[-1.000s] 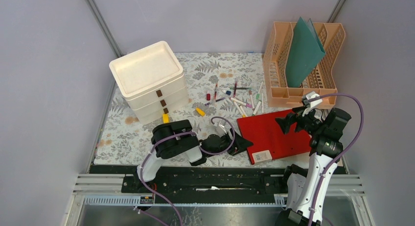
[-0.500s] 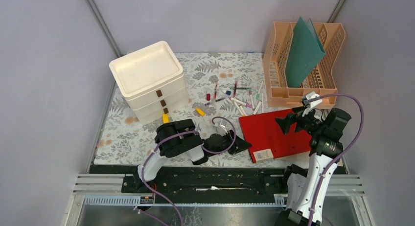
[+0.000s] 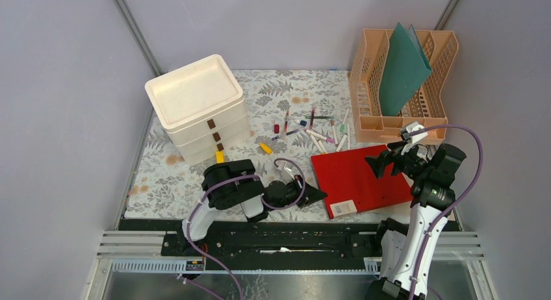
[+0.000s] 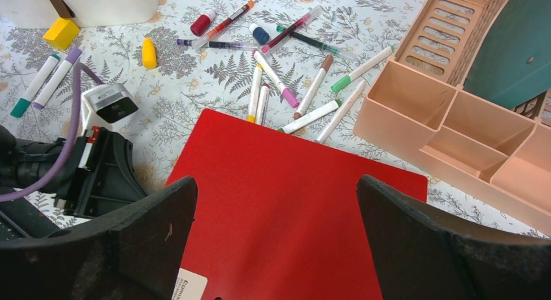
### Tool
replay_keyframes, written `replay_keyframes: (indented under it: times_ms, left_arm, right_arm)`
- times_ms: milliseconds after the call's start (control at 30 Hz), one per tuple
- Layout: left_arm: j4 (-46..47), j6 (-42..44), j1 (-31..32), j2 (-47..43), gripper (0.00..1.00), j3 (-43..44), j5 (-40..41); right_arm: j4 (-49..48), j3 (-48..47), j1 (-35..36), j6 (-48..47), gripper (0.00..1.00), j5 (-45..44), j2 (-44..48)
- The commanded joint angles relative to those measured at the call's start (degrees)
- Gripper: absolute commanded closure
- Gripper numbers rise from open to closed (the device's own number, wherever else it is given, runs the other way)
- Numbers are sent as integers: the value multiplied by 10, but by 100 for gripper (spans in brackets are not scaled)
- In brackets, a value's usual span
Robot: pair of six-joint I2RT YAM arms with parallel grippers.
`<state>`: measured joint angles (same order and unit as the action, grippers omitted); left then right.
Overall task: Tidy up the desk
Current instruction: Pick up the folder from the folder.
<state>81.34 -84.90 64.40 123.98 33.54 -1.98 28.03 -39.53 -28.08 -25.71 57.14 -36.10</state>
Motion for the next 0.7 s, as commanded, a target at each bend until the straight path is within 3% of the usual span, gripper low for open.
replay_keyframes:
  times_ms: [0,467,667]
  left_arm:
    - [88,43,-1,-46,100,-32,-7]
    - [75,163,-19,-165,100,-103,-15]
    - [1,260,-40,-232,100,-124,-28]
  right_arm:
    - [0,-1,1,-7,0,20,2]
    - [9,-5,1,0,0,66,-8]
    - [22,-4,3,-16,0,109,-21]
